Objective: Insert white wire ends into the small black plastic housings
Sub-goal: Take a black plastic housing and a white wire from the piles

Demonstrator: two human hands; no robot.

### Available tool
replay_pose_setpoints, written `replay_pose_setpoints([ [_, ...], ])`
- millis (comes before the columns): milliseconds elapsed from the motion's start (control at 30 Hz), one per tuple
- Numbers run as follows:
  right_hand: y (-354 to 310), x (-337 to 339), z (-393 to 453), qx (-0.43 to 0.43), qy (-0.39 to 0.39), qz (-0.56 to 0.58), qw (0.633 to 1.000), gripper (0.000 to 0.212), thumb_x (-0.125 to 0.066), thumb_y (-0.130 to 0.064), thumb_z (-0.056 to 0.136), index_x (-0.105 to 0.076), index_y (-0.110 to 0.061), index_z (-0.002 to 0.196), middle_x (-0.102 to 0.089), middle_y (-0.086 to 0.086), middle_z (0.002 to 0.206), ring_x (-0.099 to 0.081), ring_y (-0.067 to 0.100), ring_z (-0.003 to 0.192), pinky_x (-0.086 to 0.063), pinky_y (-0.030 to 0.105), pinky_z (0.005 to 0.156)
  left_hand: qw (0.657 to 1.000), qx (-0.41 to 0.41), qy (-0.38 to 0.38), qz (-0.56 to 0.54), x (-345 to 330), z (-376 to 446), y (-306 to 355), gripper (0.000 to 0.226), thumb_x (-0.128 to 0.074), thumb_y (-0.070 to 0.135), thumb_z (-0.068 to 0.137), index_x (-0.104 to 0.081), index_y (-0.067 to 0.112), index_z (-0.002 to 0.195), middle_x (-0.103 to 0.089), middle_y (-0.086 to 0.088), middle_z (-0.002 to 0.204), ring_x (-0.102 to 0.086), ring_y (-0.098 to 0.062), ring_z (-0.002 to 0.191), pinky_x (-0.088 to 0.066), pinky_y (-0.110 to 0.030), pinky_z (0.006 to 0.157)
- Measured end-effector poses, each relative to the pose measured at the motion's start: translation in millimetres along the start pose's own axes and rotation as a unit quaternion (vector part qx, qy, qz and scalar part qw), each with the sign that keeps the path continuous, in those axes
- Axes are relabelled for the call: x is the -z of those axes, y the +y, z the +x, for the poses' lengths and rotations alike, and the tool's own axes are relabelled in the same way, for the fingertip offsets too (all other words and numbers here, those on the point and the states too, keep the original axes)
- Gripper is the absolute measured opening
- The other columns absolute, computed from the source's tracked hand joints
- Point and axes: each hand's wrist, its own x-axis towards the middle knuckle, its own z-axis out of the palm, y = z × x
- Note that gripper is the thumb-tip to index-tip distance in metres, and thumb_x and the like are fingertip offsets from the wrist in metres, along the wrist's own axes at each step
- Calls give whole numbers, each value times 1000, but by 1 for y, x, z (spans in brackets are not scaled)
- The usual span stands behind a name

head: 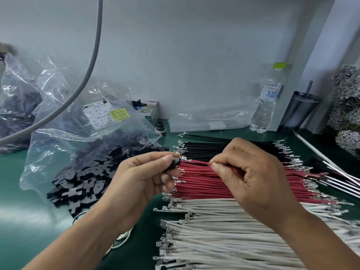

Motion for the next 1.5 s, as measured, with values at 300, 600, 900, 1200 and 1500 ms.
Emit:
replay_pose_setpoints([
  [300,-4,3,1,27,-17,-34,999,11,-66,-27,91,-75,-27,84,-55,-17,80,-53,4,66,-43,20,55,1000,23,-17,-8,0,-1,4,35,-81,25,73,-79,2,99,-71,-15,77,-61,-17,56,-53,-24,53],
  [600,-5,8,3,140,-25,-182,973,9,-72,-12,91,-73,-15,83,-55,-5,81,-50,16,68,-43,31,48,997,72,-17,13,-1,-4,12,33,-78,21,71,-79,0,97,-66,-14,69,-56,-16,50,-51,-22,47],
  [900,-6,7,3,129,-52,-204,969,11,-75,-10,87,-71,-16,77,-53,-4,79,-48,16,67,-42,32,46,992,105,11,63,-3,-5,15,20,-77,16,74,-80,2,87,-65,-16,69,-53,-17,48,-49,-22,45],
  [1200,-13,-6,-1,10,-39,-21,999,13,-67,-36,88,-75,-28,82,-55,-16,80,-55,5,69,-41,20,57,993,114,6,30,-5,-5,15,26,-77,19,73,-80,3,93,-66,-13,71,-56,-15,49,-51,-22,49],
  [1500,-21,-14,-2,29,-11,-4,1000,9,-70,-21,92,-77,-16,91,-60,-9,85,-57,8,75,-52,32,62,991,134,-14,21,-7,-7,10,28,-78,18,72,-80,2,94,-68,-14,69,-59,-14,48,-52,-21,48],
])
